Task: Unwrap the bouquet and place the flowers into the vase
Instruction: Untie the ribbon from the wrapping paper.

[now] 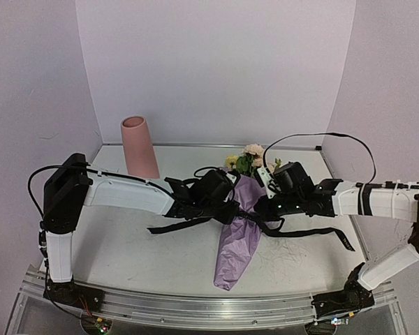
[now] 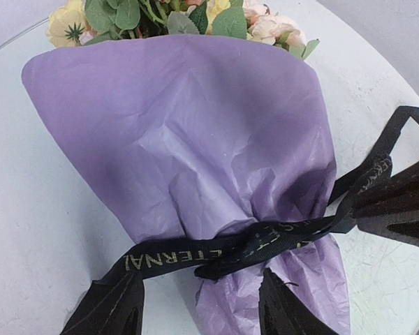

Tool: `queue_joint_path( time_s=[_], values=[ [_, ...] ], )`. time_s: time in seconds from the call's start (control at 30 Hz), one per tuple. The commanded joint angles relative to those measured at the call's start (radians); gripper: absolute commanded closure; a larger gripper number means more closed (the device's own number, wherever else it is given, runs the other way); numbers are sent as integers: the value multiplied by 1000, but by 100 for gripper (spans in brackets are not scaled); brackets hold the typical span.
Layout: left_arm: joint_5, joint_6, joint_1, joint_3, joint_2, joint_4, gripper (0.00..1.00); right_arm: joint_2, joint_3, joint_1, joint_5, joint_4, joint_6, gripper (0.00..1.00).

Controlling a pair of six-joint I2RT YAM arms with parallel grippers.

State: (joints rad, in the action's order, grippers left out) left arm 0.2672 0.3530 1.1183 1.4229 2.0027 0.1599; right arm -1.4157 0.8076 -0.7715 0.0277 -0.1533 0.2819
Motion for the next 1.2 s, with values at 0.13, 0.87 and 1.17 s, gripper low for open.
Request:
queue_joint_path(
  time_s=[0.13, 0.87, 1.17],
  values=[
    [-43, -73, 2, 82, 29, -20, 46, 21, -2, -6, 0, 41, -9, 74],
    [-41, -31, -13, 7, -23, -21, 45, -135, 42, -6, 95, 87, -85, 55],
    [-42, -31, -20, -20, -45, -22, 45, -88, 9, -6, 97, 103, -73, 86]
  ],
)
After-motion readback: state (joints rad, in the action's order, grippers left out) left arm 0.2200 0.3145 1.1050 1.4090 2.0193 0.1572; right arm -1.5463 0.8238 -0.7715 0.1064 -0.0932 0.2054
